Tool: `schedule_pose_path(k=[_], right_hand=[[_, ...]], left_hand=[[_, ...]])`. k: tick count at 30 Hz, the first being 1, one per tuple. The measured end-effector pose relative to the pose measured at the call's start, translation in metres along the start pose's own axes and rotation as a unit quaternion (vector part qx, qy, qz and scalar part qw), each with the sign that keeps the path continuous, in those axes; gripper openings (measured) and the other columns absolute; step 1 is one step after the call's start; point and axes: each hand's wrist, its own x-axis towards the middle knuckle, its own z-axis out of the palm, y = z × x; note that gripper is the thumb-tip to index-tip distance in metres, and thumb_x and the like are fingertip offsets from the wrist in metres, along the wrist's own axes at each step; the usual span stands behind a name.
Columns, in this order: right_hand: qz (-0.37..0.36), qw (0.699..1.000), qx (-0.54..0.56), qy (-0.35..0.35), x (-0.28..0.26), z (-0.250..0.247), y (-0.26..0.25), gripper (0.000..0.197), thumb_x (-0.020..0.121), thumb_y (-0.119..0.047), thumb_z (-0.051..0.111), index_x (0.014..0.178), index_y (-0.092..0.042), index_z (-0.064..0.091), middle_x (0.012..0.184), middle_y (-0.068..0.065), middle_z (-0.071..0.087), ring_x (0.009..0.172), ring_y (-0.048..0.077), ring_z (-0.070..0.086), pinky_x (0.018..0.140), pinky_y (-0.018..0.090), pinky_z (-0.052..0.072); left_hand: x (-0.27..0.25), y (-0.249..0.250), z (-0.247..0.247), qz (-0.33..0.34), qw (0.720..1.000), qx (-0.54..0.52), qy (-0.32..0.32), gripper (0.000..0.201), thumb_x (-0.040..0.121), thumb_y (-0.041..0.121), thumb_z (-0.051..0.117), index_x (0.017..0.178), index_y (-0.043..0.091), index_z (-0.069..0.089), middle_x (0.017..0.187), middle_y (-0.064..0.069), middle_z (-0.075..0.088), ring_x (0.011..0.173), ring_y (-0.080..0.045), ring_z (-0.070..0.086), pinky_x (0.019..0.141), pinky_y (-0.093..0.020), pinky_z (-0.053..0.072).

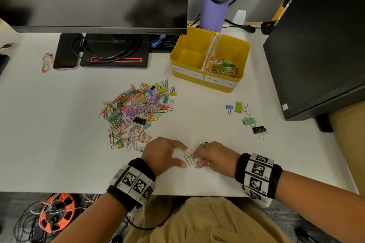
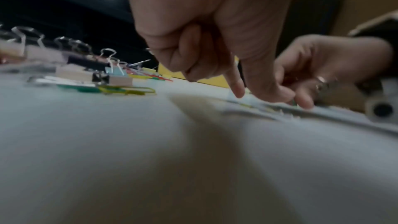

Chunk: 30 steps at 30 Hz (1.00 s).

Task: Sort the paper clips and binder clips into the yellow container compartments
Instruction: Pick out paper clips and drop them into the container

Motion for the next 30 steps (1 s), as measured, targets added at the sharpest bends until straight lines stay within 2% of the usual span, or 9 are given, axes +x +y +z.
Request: schedule_pose_path(k=[2,4,7,10,14,19,23,27,30], right_hand=[[-0.004,1.000,-0.027,-0.009,0.001,0.003,0.001,0.037,0.084,0.012,0.048,0.118,-0.001,0.057,0.113,0.021,0.060,0.103,0.028,0.060,0.093,0.034,0.046],[-0.020,0.998,-0.057,-0.011,0.001,0.004,0.003,0.031,0.084,0.011,0.048,0.111,0.001,0.060,0.108,0.021,0.061,0.101,0.028,0.060,0.090,0.036,0.048],[-0.063,0.993,-0.104,0.001,0.001,0.004,0.002,0.018,0.073,0.014,0.060,0.087,0.004,0.064,0.085,0.022,0.066,0.078,0.031,0.067,0.070,0.037,0.058],[-0.099,0.978,-0.184,0.000,0.001,0.007,0.004,0.025,0.052,0.007,0.079,0.066,-0.006,0.063,0.062,0.009,0.065,0.051,0.022,0.064,0.049,0.022,0.055],[-0.083,0.952,-0.296,-0.001,0.003,0.013,0.000,0.037,0.034,-0.012,0.086,0.064,-0.017,0.066,0.057,-0.004,0.064,0.045,0.009,0.059,0.044,0.014,0.046],[-0.028,0.954,-0.297,-0.036,0.001,0.015,-0.011,0.039,0.070,0.008,0.055,0.109,0.007,0.054,0.104,0.025,0.061,0.089,0.038,0.061,0.079,0.040,0.050],[-0.003,0.978,-0.207,-0.027,-0.004,0.013,-0.005,0.041,0.076,0.012,0.046,0.116,0.005,0.048,0.114,0.027,0.053,0.101,0.038,0.053,0.085,0.038,0.041],[0.020,0.998,-0.050,0.021,-0.016,0.001,0.015,0.012,0.083,0.004,0.044,0.090,-0.003,0.052,0.092,0.013,0.053,0.083,0.025,0.050,0.069,0.026,0.031],[0.041,0.993,0.033,0.103,-0.026,-0.007,0.031,0.015,0.082,0.004,0.050,0.073,-0.007,0.050,0.064,-0.009,0.042,0.061,0.002,0.043,0.061,0.010,0.029]], left_hand=[[0.001,0.006,0.003,0.012,0.996,0.089,-0.013,0.047,0.074,0.048,0.069,0.118,0.037,0.059,0.103,0.001,0.070,0.097,-0.011,0.060,0.076,-0.020,0.040],[0.003,0.013,0.006,0.035,0.991,0.131,-0.011,0.044,0.080,0.047,0.062,0.122,0.036,0.056,0.119,0.004,0.065,0.111,-0.016,0.056,0.089,-0.027,0.042],[0.007,0.018,0.009,0.042,0.984,0.172,-0.025,0.035,0.086,0.044,0.054,0.118,0.031,0.059,0.117,0.001,0.065,0.109,-0.019,0.057,0.086,-0.030,0.043],[0.007,0.020,0.010,0.028,0.980,0.192,-0.039,0.031,0.090,0.042,0.050,0.114,0.026,0.062,0.115,-0.002,0.064,0.108,-0.021,0.057,0.083,-0.030,0.043],[0.007,0.020,0.014,0.017,0.978,0.201,-0.050,0.032,0.092,0.039,0.047,0.113,0.017,0.060,0.116,-0.006,0.062,0.109,-0.023,0.056,0.084,-0.032,0.042],[0.007,0.018,0.016,0.004,0.985,0.167,-0.053,0.030,0.093,0.037,0.048,0.109,0.014,0.059,0.112,-0.007,0.064,0.106,-0.022,0.056,0.083,-0.030,0.042],[0.003,0.016,0.015,0.009,0.995,0.097,-0.020,0.028,0.094,0.033,0.048,0.107,0.010,0.057,0.108,-0.008,0.064,0.101,-0.022,0.057,0.075,-0.027,0.037],[0.005,0.019,0.018,0.058,0.998,0.021,-0.018,0.024,0.092,0.030,0.053,0.100,0.008,0.057,0.099,-0.009,0.064,0.080,-0.014,0.049,0.068,-0.020,0.030],[0.012,0.027,0.022,0.060,0.997,0.011,-0.048,0.024,0.089,0.029,0.058,0.098,0.006,0.058,0.100,-0.010,0.064,0.079,-0.011,0.045,0.071,-0.022,0.034]])
